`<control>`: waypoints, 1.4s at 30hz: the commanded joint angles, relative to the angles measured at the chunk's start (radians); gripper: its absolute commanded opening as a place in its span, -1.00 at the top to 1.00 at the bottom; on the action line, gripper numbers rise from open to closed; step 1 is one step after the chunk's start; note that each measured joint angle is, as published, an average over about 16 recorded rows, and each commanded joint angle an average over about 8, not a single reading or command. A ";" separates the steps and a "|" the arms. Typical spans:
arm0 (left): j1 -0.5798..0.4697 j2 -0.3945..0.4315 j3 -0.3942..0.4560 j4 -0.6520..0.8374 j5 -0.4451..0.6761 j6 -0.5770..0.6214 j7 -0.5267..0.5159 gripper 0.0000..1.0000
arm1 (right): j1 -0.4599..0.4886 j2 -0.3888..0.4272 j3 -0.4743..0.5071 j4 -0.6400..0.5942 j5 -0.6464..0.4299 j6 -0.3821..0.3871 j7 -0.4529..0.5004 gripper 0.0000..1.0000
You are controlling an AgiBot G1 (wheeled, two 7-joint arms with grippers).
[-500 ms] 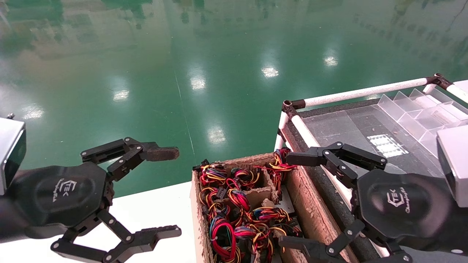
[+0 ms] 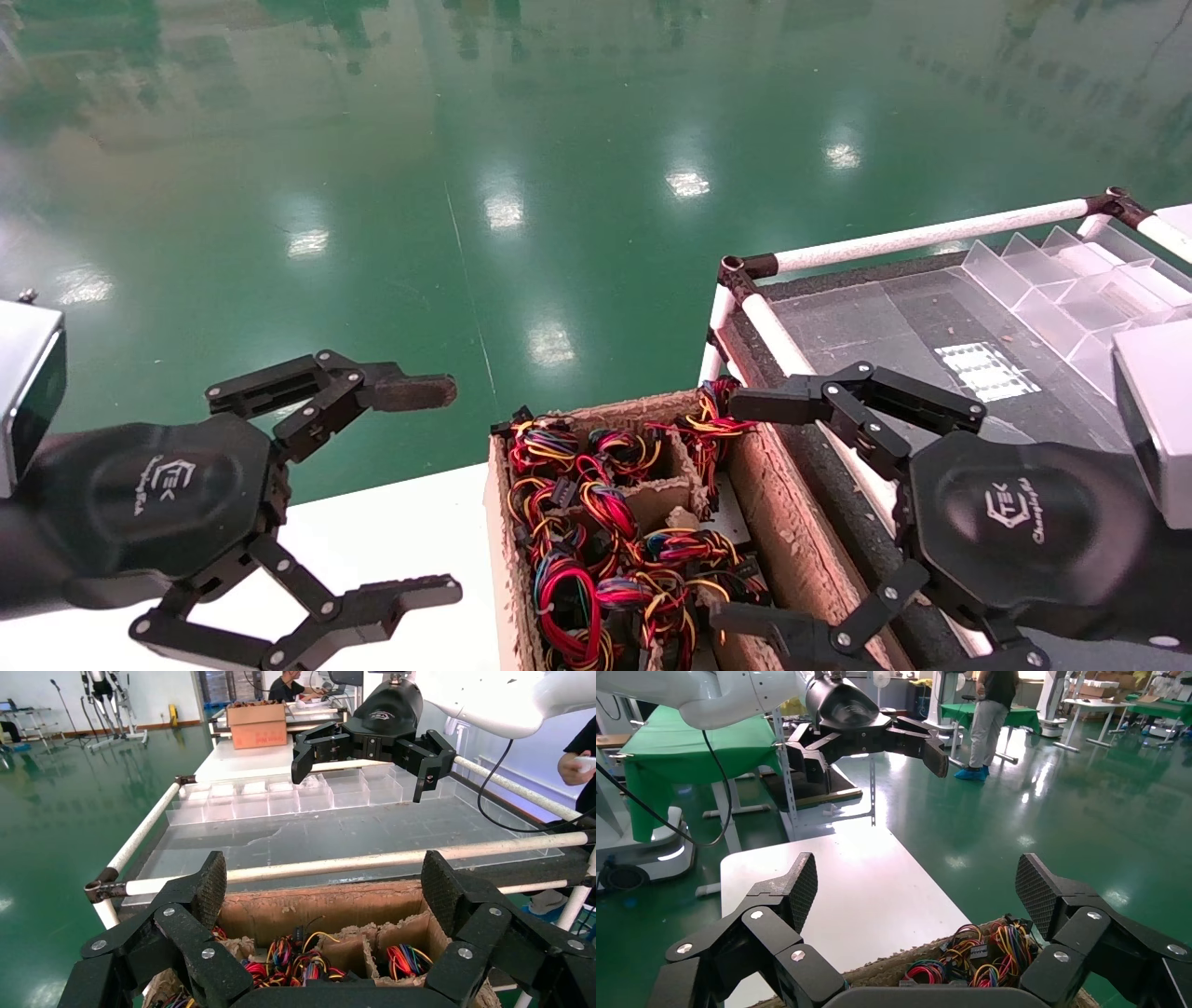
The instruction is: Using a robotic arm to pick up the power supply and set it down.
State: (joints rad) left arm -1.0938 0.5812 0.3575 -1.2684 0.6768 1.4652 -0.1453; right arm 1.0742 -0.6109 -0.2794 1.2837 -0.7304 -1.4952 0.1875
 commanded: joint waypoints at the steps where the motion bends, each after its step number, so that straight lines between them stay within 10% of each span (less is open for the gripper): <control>1: 0.000 0.000 0.000 0.000 0.000 0.000 0.000 0.08 | 0.000 0.000 0.000 0.000 0.000 0.000 0.000 -1.00; 5: 0.000 0.000 0.000 0.000 0.000 0.000 0.000 0.98 | 0.000 0.000 0.000 0.000 0.000 0.000 0.000 -1.00; 42: 0.000 0.000 0.000 0.000 0.000 0.000 0.000 1.00 | 0.000 0.000 0.000 0.000 0.000 0.000 0.000 -1.00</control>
State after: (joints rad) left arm -1.0938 0.5812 0.3575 -1.2684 0.6768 1.4652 -0.1453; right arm 1.0742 -0.6109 -0.2794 1.2837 -0.7304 -1.4952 0.1875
